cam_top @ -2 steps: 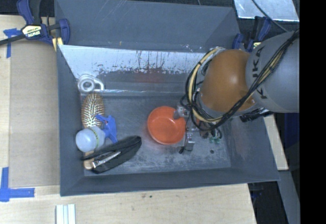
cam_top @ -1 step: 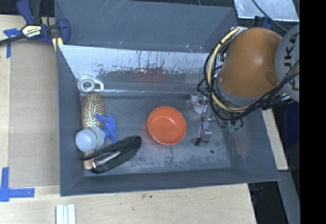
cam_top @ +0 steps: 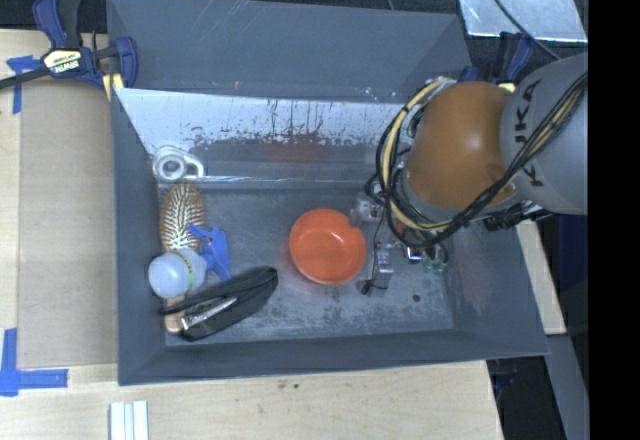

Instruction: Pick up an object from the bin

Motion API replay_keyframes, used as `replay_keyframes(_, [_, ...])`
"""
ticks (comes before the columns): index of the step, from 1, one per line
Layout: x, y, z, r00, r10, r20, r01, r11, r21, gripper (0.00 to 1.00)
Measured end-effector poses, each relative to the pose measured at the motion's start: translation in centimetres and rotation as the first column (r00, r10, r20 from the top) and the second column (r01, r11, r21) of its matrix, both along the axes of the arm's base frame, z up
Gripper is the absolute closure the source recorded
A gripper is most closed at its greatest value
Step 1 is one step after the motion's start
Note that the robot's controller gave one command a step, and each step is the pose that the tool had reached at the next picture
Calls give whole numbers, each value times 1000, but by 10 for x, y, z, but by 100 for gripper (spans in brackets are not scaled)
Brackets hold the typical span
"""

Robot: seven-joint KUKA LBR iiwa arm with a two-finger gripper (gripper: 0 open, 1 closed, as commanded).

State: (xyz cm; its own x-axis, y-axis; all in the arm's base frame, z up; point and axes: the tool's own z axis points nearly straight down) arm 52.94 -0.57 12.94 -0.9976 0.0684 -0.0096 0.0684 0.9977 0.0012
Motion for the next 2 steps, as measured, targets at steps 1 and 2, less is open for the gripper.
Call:
replay_keyframes(1, [-9,9,-18,1000,1,0,-1,1000,0,0])
replay_keyframes(2, [-1,19,-59,1000,7,-2,-7,1000,0,100])
